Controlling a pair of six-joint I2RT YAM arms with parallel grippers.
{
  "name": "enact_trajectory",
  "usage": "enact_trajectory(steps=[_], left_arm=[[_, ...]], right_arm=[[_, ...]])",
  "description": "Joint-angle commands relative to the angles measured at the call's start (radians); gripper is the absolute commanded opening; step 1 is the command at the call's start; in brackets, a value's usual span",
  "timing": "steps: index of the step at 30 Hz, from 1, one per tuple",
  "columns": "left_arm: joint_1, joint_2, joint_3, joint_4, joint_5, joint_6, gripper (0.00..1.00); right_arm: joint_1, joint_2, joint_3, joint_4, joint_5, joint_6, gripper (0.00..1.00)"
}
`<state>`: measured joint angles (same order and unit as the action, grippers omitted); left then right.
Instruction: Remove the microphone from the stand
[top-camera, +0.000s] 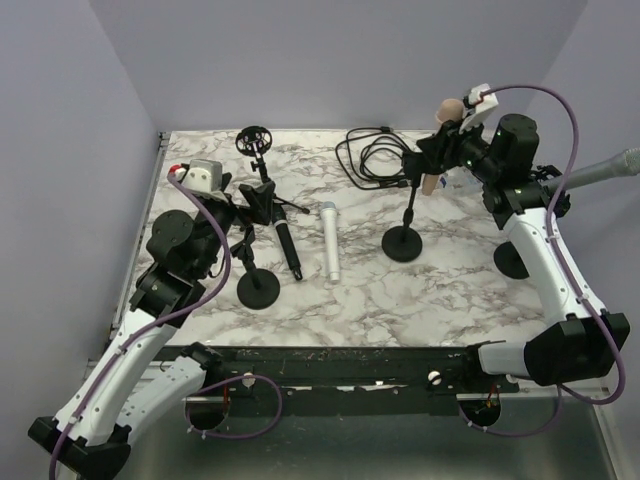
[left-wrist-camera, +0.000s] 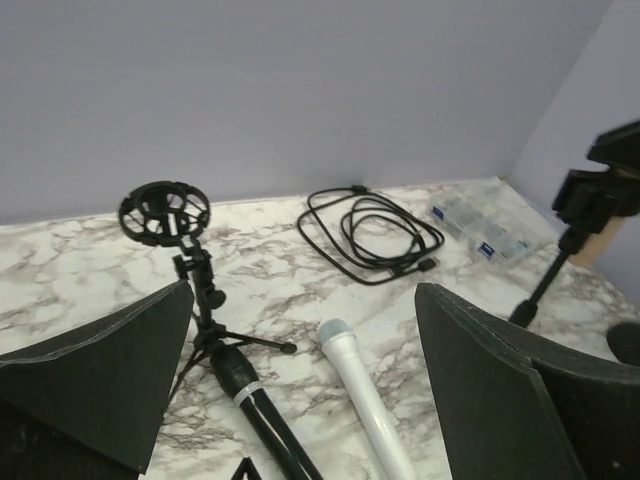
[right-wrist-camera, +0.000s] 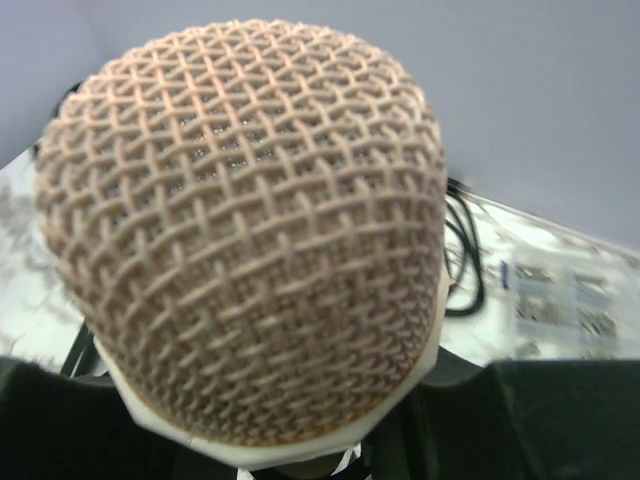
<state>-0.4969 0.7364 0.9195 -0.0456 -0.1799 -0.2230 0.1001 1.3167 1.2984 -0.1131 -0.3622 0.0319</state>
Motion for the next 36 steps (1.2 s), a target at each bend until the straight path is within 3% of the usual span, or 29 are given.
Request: enact_trajectory(steps=[1,11,14,17,23,28,36], left_arm=[[-0.024,0.03,0.006,0.062,0.262,0.031,0.95],[-0.047,0.145,-0.06,0.301,0.773,0.001,0.97],[-0.056,0.23,-0.025,0.364,0.854,-0.059,0.97],[-0.104,0.321,0.041,0.372,0.815,-0.067,0.97],[-0.295,0.416,0.097,0.408,0.491,0.091,0.99],[-0.352,0.533,0.176,0.422,0.387,0.104,0.98],[-0.356,0.692,0.305,0.39,0.366,0.084,0.99]], right_arm=[[0.06,0.041,0.058,-0.067,-0.267,-0.093,0.07],[0.062,0.027,-0.055,0.099,-0.561,0.06,0.01],[0.062,0.029,-0.054,0.095,-0.605,0.071,0.01],[0.062,0.004,-0.073,0.104,-0.59,0.081,0.01],[0.062,-0.043,-0.103,0.16,-0.551,0.086,0.01],[0.062,-0.033,-0.105,0.176,-0.562,0.096,0.01],[0.062,-0.045,-0.12,0.194,-0.561,0.105,0.01]])
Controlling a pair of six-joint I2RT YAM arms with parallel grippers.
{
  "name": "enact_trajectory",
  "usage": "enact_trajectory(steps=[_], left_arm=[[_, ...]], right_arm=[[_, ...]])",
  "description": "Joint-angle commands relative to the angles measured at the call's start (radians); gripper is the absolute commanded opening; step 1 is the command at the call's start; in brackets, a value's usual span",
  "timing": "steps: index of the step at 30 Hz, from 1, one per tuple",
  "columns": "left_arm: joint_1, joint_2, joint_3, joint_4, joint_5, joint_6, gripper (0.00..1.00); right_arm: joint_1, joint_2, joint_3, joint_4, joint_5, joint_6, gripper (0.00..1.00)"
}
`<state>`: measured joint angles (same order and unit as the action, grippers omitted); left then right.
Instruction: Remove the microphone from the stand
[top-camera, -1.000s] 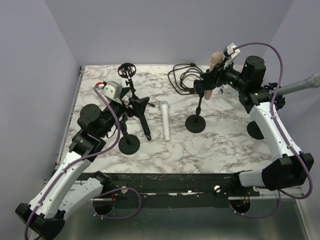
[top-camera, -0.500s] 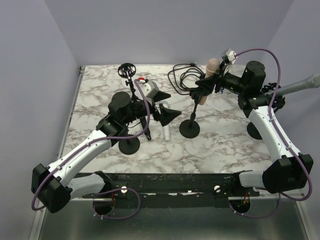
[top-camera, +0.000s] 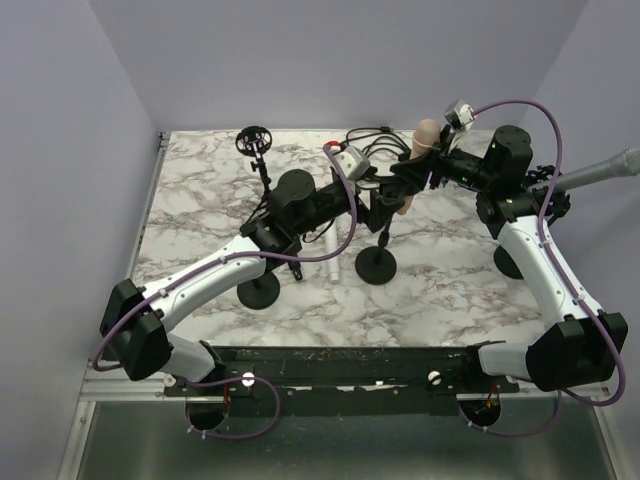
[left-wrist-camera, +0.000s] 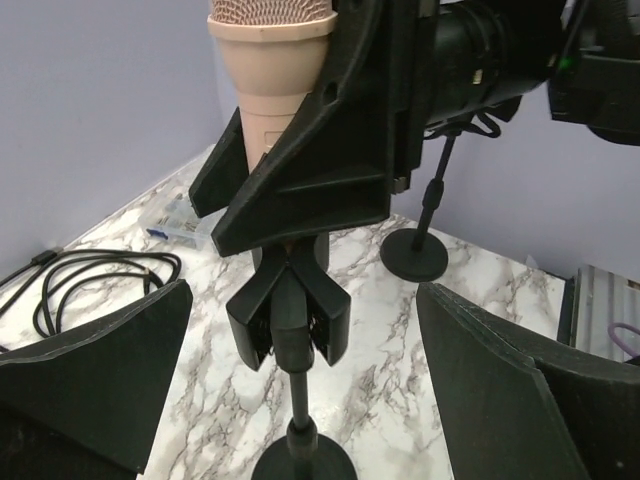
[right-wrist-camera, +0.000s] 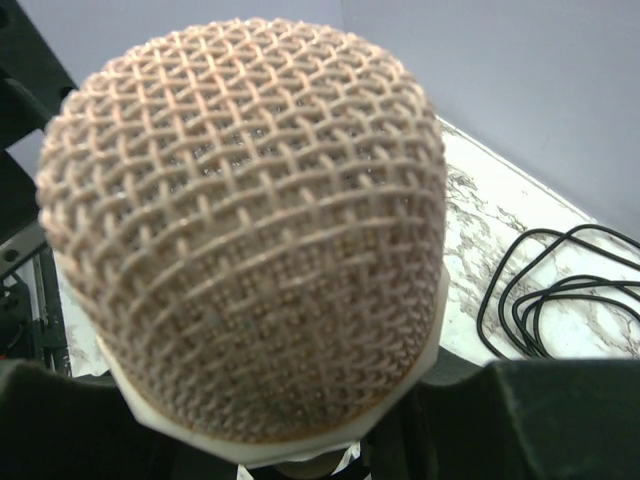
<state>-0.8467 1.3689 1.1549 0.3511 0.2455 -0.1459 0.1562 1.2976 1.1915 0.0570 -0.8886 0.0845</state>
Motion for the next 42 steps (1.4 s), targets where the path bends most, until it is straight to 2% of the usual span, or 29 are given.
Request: enact_trajectory(steps=[1,21,23,26,27,28,29,37,42], left_arm=[[-0.006,0.074,0.075,-0.009,-0.058,0.01,0.98],[-0.014,0.147,0.057,0.008,-0.091,0.067,0.84],[-0.014,0.16,0.08,-0.023,-0.075,0.082,0.73],[-0.014,0.174,0.119,-0.089,-0.056,0.104,0.5],[-0.014,0.173,0.121,-0.095,-0.052,0.111,0.38],[-0.014,0.169,0.119,-0.095,-0.049,0.116,0.16],[-0.014,0.164,0.113,-0.091,-0.056,0.117,0.0],[-0.015,0.132,0.043,-0.054,-0.031,0.131,0.0],[-0.015,0.116,-0.02,-0.011,-0.024,0.107,0.0]], right_arm=[[0.007,-0.029,-0.015,0.025,-0.033,0.052,0.01],[0.006,-0.027,-0.007,0.022,-0.034,0.056,0.01],[0.006,-0.025,-0.006,0.021,-0.034,0.056,0.01],[0.006,-0.026,-0.004,0.019,-0.035,0.055,0.01],[0.006,-0.027,-0.005,0.02,-0.035,0.056,0.01],[0.006,-0.026,-0.004,0.019,-0.036,0.056,0.01],[0.006,-0.027,-0.004,0.02,-0.037,0.056,0.01],[0.007,-0.06,-0.02,0.036,0.031,0.056,0.01],[0.006,-0.106,-0.017,0.032,0.229,0.069,0.01]])
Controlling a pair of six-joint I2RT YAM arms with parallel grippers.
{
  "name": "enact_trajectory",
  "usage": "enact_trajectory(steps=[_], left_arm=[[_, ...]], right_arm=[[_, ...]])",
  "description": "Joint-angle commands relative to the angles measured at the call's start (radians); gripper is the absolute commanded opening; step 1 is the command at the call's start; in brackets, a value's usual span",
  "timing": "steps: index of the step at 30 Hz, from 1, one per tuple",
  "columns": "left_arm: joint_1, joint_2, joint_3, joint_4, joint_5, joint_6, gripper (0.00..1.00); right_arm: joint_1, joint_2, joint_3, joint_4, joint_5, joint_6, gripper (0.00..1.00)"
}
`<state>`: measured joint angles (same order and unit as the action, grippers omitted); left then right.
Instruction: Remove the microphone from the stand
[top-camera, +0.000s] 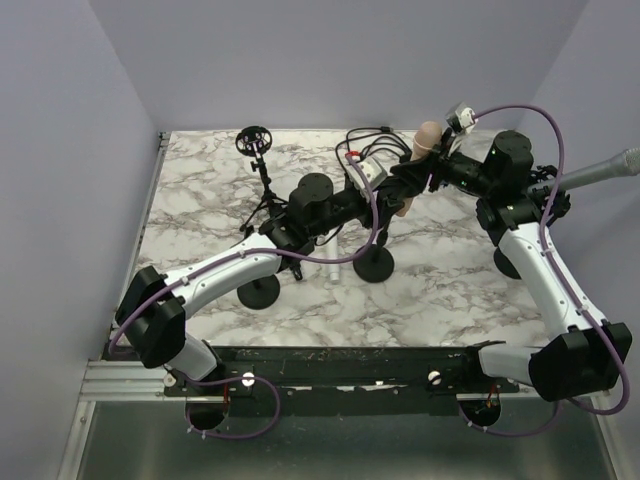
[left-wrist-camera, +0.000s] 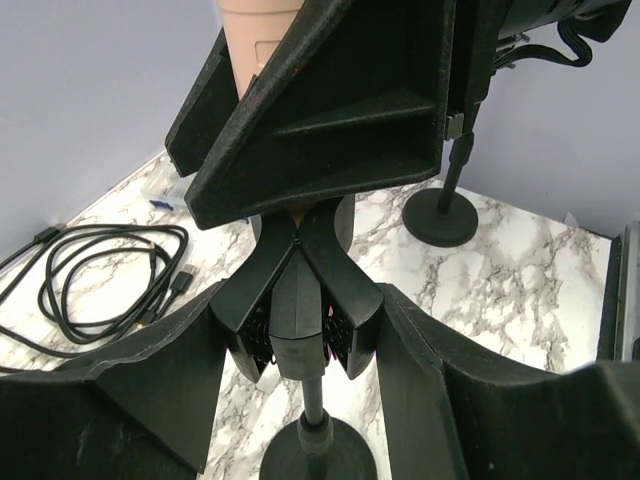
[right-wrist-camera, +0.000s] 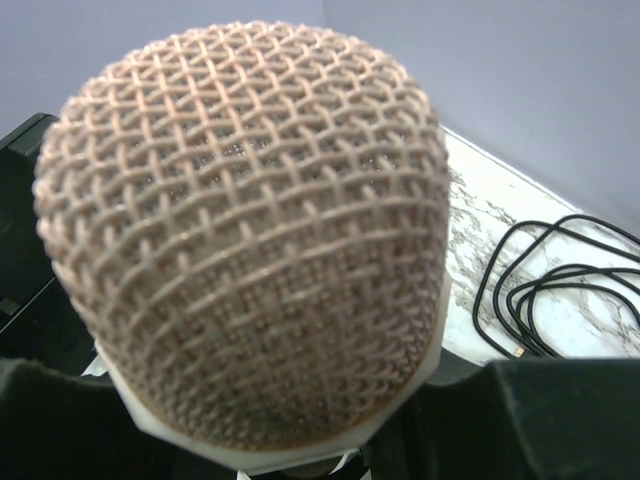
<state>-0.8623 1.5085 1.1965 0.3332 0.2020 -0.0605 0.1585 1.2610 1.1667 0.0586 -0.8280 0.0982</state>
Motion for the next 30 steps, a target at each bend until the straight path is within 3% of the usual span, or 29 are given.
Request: enact_trajectory(steps=[1,5,11,20,25,30], left_arm=[[-0.001,-0.027,-0.068,0.01,0.021,0.02,0.0],[-0.004,-0.033,-0.087,0.009,0.008,0.009,0.0],[-0.004,-0.035,-0.079,-0.032,0.001,0.01,0.0],[-0.003,-0.007,-0.026,-0.091,0.054,-0.012,0.0],[-0.003,-0.027,-0.031,-0.061,0.012,-0.036,0.52],[-0.003,-0.034,-0.011,-0.052,0.003,-0.035,0.72]], right_arm=[[0.004,-0.078,0.009,0.033,0.2,0.061,0.01],[0.004,-0.107,0.008,0.072,0.215,0.092,0.01],[0.034,-0.112,0.046,0.123,-0.012,0.125,0.01],[0.111,-0.089,0.098,-0.057,0.069,-0.047,0.01],[0.116,-0.07,0.085,-0.056,0.07,-0.05,0.01],[0.118,-0.05,0.083,-0.102,0.093,-0.067,0.01]])
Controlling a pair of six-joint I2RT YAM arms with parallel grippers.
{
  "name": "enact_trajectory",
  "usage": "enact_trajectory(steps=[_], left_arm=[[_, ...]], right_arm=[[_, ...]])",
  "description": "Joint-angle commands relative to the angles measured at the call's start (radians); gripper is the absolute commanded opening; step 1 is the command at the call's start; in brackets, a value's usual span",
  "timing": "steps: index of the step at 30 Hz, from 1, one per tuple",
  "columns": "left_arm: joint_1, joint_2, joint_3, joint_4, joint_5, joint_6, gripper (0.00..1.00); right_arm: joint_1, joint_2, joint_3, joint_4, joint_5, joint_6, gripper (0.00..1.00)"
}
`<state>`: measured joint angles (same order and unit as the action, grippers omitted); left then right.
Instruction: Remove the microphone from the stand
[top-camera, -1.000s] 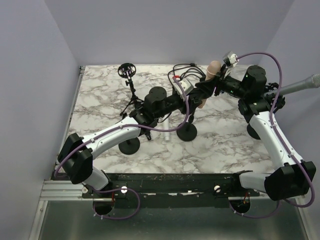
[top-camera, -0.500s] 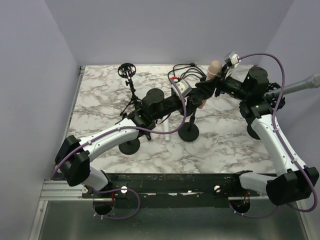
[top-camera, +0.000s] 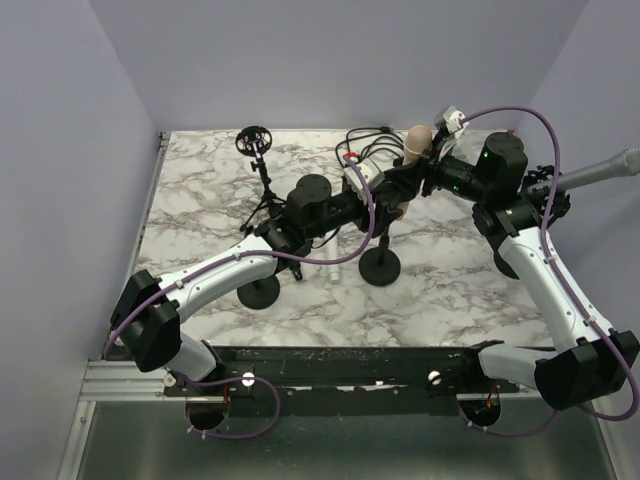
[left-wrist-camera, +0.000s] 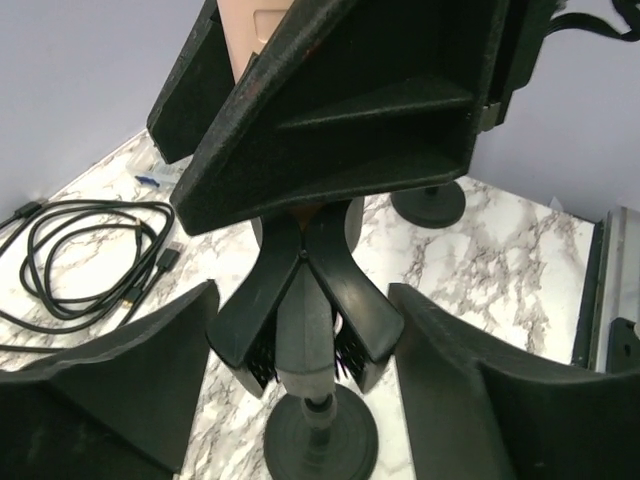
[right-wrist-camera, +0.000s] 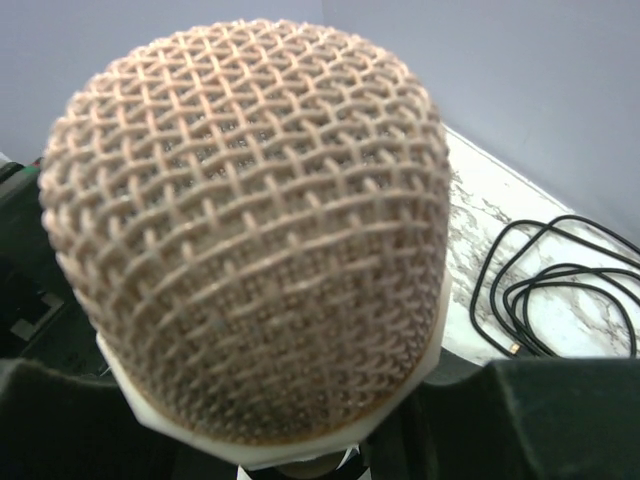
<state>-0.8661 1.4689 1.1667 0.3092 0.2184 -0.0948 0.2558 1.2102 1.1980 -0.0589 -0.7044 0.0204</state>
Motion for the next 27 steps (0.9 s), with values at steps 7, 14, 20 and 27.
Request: enact_trajectory(steps=[7,14,20,27], left_arm=[[0.001,0.007,0.041,-0.013,0.007,-0.002,0.98],[0.001,0.004,0.032,-0.024,0.019,0.005,0.89],[0.001,0.025,0.073,-0.146,-0.051,0.027,0.0],[0.006,0.032,0.07,-0.193,-0.067,0.025,0.0]], right_arm=[[0.023,0.011,0.048,0.006,-0.029,0.007,0.01],[0.026,0.007,0.051,-0.01,0.001,-0.002,0.01],[0.03,-0.007,0.054,-0.007,0.01,0.003,0.01],[0.049,-0.002,0.112,-0.019,0.022,0.006,0.01]])
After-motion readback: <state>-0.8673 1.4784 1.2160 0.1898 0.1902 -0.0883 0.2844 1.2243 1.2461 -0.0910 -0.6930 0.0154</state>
